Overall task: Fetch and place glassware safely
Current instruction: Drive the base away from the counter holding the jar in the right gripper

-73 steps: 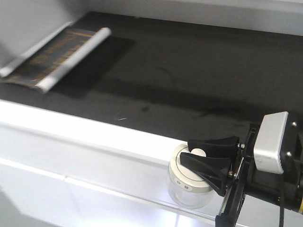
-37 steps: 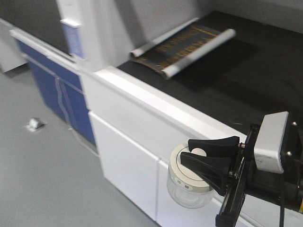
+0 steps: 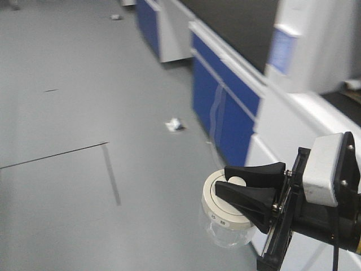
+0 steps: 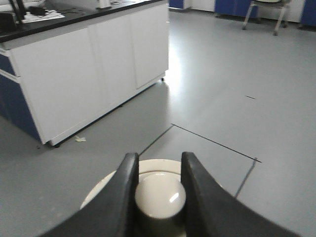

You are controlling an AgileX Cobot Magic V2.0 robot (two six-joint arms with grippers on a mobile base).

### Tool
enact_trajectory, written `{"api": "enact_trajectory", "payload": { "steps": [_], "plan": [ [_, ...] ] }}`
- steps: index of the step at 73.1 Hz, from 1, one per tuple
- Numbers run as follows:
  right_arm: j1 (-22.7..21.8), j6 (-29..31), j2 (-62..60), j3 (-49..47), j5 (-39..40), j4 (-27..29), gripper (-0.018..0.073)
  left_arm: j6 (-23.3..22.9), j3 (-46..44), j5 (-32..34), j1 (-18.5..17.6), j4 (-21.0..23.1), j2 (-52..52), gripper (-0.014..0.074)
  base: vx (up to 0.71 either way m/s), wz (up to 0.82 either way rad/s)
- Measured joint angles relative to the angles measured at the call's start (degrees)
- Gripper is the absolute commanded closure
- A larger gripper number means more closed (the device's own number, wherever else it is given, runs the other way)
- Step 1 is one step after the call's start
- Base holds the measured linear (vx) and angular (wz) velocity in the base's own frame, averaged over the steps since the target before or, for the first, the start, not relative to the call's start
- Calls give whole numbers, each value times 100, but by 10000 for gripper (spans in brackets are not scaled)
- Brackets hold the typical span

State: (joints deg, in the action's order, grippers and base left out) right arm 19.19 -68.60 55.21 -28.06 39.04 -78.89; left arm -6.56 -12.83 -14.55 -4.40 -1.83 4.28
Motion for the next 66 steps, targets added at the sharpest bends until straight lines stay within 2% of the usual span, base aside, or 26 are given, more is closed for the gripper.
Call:
{"api": "enact_trajectory", "payload": {
  "steps": [13, 25, 66],
  "plan": [
    [0, 0, 0, 0, 11, 0, 560, 0, 0, 0, 0, 0, 0, 603, 2, 92],
    [0, 2, 0, 0, 17, 0, 560, 0, 0, 0, 0, 0, 0, 603, 5, 57],
    [0, 2, 0, 0, 21, 0, 560, 0, 0, 0, 0, 0, 0, 603, 17, 13]
  ]
}}
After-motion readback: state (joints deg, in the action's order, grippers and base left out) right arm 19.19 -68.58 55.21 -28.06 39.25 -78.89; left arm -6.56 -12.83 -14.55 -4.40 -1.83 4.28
